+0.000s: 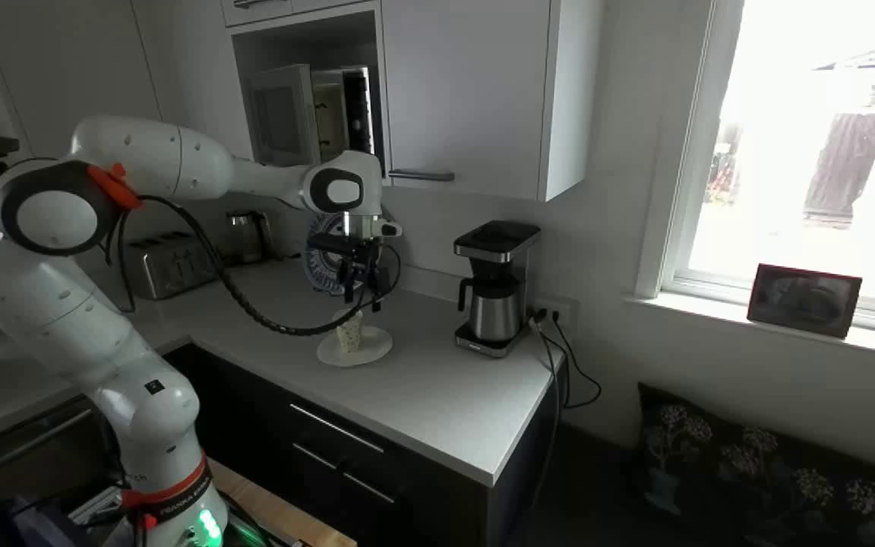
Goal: Close the microwave door fully, turn the round knob on the microwave to the right
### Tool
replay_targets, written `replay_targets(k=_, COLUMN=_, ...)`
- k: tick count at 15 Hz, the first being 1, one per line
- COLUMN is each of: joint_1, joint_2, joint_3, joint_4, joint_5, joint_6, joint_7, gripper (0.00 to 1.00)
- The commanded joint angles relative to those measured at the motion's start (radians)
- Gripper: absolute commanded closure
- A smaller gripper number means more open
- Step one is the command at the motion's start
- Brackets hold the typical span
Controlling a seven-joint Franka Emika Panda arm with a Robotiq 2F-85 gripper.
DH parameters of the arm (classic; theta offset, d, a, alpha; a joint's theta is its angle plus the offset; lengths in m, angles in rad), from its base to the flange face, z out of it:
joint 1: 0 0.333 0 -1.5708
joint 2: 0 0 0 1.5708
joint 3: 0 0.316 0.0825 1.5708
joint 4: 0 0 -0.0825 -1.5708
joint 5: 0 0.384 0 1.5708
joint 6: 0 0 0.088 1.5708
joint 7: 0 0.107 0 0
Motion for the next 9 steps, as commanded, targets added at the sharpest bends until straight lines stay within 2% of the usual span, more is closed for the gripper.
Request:
replay_targets(k=1, joint_1=0.001, joint_2=0.001, joint_3=-0.001, joint_4=0.002, joint_5=0.0, joint_6=-0.002, joint_7=0.0, gripper=0.0)
replay_targets(k=6, joint_1=0.001, joint_2=0.001, joint_3=-0.001, joint_4=0.002, joint_5=0.0, joint_6=-0.002, joint_7=0.0, gripper=0.0)
replay_targets(k=9, joint_1=0.018, joint_2=-0.05, joint_3=0.057, joint_4=-0.025, joint_5=-0.004, joint_6=-0.027, joint_7=0.105, gripper=0.0)
